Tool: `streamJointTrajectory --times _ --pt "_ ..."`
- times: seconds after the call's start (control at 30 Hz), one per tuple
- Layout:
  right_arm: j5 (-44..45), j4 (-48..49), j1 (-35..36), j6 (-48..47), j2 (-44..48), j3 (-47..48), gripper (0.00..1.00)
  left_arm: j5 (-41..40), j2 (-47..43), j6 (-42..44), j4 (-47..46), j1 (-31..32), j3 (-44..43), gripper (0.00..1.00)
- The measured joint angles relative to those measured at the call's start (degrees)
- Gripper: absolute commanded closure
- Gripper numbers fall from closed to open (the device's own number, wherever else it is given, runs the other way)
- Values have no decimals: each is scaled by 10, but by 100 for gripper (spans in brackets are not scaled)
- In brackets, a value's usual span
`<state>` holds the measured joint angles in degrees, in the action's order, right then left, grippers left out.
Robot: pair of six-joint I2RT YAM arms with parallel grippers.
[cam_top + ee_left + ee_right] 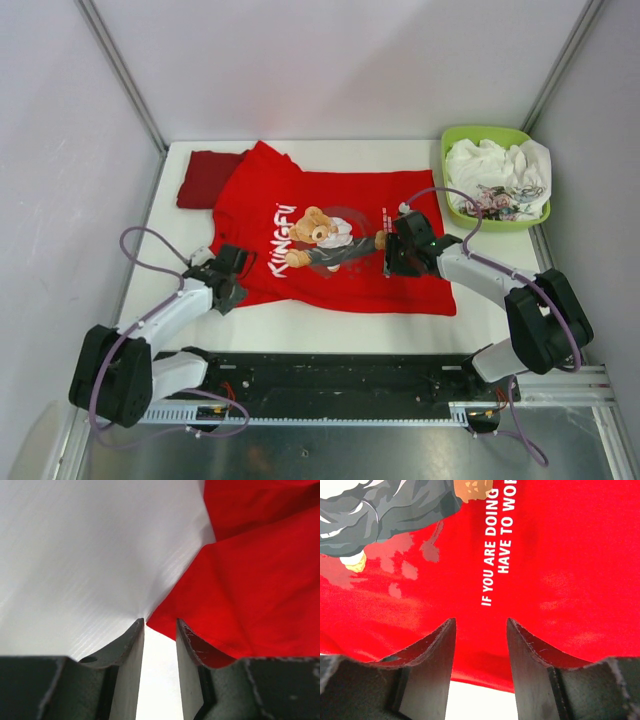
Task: Fold and stack the t-shirts
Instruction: Grap the side of the flattened tshirt closest away from the robot with both arms
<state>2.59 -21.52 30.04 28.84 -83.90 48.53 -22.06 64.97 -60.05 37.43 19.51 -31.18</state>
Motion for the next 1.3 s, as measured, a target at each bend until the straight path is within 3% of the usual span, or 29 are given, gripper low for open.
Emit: streamJointTrajectory --times 0.2,0.5,0.57,1.03,1.3 --pt "0 0 1 0 0 0 50 -3 36 0 -4 1 -1 66" --pt "0 0 1 0 0 -2 51 -5 36 0 -16 2 -1 96" --pt "0 0 1 0 0 -3 51 -5 34 1 -16 2 -1 99" --pt "0 -2 -3 0 0 -3 50 30 -117 22 68 2 -45 100" --pt "-1 -16 -43 19 23 -24 49 31 -255 15 159 2 -73 100"
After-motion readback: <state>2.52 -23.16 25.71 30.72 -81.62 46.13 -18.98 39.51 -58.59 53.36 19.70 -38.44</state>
